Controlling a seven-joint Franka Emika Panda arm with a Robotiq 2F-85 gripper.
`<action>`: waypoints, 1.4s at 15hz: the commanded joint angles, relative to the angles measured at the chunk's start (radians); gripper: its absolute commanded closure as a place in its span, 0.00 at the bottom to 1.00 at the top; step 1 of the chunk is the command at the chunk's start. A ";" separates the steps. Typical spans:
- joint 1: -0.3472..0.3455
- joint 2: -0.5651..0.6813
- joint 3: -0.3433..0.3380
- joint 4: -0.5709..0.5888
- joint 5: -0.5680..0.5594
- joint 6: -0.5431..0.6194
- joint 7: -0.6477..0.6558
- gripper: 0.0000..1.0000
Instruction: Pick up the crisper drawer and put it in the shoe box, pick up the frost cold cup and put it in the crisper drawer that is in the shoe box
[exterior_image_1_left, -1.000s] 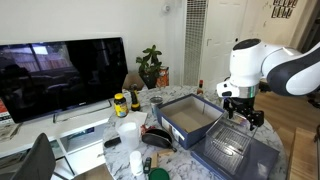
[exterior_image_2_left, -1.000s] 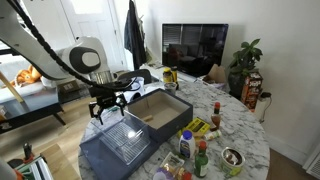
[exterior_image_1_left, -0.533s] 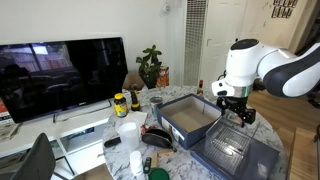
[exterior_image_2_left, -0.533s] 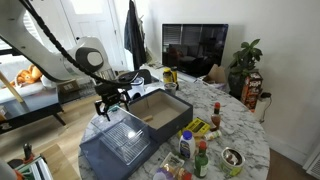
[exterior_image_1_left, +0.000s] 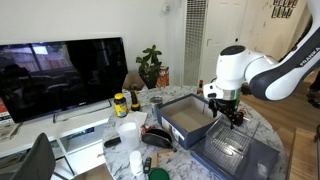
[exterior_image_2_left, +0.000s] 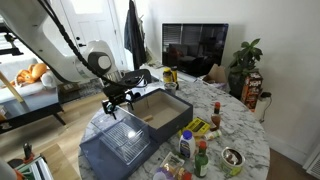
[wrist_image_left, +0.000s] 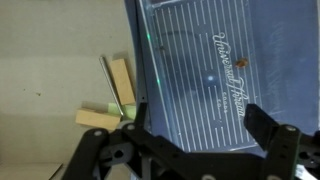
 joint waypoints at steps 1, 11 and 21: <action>-0.022 0.087 0.008 0.039 -0.032 0.045 0.037 0.27; -0.037 0.113 0.023 0.060 0.007 0.039 -0.002 1.00; -0.002 -0.065 0.071 0.062 -0.009 -0.274 -0.026 0.99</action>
